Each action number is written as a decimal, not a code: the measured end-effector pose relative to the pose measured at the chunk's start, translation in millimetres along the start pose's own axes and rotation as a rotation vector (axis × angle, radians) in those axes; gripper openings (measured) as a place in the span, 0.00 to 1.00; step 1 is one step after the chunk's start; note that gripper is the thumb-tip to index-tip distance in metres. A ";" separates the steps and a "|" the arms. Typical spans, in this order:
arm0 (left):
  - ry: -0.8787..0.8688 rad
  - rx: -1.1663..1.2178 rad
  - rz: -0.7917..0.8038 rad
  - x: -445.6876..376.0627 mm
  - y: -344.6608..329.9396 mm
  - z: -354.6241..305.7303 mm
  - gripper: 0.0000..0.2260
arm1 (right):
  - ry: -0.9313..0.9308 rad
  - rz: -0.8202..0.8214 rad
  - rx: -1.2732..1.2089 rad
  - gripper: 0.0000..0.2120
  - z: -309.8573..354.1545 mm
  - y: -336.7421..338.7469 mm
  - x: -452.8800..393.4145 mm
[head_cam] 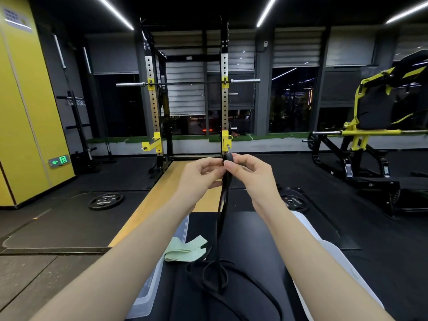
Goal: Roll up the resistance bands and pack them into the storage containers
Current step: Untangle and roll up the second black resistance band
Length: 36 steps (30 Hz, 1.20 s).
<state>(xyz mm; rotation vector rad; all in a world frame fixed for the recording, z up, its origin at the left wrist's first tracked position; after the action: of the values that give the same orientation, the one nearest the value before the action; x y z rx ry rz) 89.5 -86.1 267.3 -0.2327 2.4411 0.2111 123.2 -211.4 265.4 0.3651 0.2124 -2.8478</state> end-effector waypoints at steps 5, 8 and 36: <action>0.027 0.080 0.008 8.2 -6.4 6.4 0.07 | -0.006 0.005 -0.020 0.04 -1.8 -2.1 1.0; 0.043 0.171 0.033 13.2 -11.8 8.6 0.10 | -0.003 -0.031 -0.056 0.04 0.4 3.1 0.5; 0.031 0.261 -0.107 14.2 -0.5 4.1 0.09 | -0.043 0.149 -0.039 0.07 -43.1 -1.7 24.6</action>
<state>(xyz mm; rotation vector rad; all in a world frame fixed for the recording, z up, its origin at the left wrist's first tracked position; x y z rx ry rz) 81.3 -87.3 255.1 -0.2514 2.4474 -0.1586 109.6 -208.0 217.7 0.2978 0.2226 -2.6979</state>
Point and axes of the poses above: each hand's wrist, its own x-axis away from the middle knuckle, its own y-axis out of the back of the hand, z = x × y, the point moved 9 cm from there along -x, towards the middle knuckle, and after that the axes turned 14 degrees about -y, right-handed, at the moved point
